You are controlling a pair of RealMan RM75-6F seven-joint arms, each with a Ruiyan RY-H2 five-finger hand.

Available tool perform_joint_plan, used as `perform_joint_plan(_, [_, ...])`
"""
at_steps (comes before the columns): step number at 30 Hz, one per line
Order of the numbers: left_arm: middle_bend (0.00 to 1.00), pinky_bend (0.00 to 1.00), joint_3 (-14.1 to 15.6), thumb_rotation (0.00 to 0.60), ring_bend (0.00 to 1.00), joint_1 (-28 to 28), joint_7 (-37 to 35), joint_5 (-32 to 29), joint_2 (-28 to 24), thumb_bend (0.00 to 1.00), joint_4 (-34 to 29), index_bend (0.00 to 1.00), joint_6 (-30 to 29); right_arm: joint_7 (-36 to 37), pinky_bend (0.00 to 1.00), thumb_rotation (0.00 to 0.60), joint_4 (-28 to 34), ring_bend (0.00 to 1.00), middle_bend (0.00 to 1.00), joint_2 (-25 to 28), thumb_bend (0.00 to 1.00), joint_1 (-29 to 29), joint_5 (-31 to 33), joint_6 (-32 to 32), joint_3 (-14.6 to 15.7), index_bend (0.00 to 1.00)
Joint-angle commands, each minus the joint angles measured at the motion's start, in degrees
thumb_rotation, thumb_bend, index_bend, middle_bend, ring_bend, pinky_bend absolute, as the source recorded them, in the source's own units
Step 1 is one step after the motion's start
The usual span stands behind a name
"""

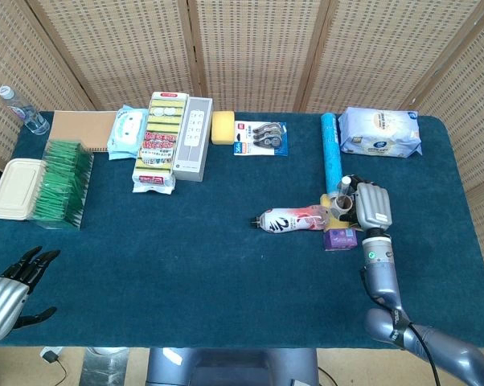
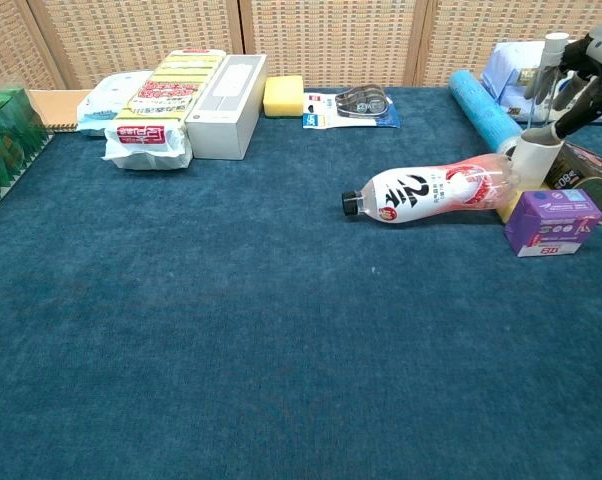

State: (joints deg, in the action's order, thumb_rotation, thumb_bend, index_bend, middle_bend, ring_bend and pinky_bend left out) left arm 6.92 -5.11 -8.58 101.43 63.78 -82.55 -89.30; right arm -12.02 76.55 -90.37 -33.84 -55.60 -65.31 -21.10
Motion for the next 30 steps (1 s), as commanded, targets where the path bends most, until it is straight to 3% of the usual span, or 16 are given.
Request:
perform_joint_plan(1, [0.16,0.3,0.0,0.6,0.08,0.0,-0.1,0.0,0.0,0.11,0.0,0.0,0.0,-0.3,0.36,0.6,-0.4,0.41,0.38,-0.4,0.24,-0.2,0.4,0.1,0.0,0.41])
perform_joint_plan(30, [0.16,0.3,0.2,0.6,0.08,-0.1,0.3,-0.1,-0.2,0.11,-0.3,0.0,0.4,-3.6,0.44,0.6,0.0,0.59,0.54,-0.7,0.27,-0.6,3.0,-0.9,-0.2,0.49])
